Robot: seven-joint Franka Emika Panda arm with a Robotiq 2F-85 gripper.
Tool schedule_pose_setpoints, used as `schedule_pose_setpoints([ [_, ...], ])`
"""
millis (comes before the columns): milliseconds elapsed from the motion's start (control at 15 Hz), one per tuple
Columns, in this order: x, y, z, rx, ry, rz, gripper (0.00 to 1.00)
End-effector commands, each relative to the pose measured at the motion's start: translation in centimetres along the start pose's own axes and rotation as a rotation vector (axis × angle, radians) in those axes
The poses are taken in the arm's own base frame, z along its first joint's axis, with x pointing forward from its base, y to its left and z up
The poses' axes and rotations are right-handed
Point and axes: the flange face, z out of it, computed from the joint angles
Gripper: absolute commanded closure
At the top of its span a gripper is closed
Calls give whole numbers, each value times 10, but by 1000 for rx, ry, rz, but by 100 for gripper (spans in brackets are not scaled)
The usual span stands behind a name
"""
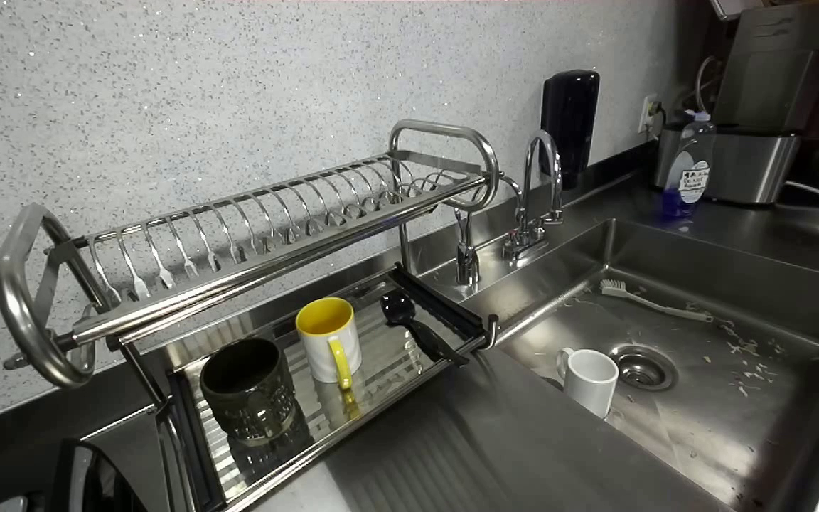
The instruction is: Put the black spoon in the sink
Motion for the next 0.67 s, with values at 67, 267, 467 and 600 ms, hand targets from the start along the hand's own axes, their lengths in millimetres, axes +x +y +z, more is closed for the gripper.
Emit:
schedule_pose_setpoints([
  [67,0,0,0,0,0,0,0],
  [267,0,0,0,0,0,0,0],
  [467,25,-13,-8,19,101,10,0],
  [600,52,-25,-14,29,192,-11,0],
])
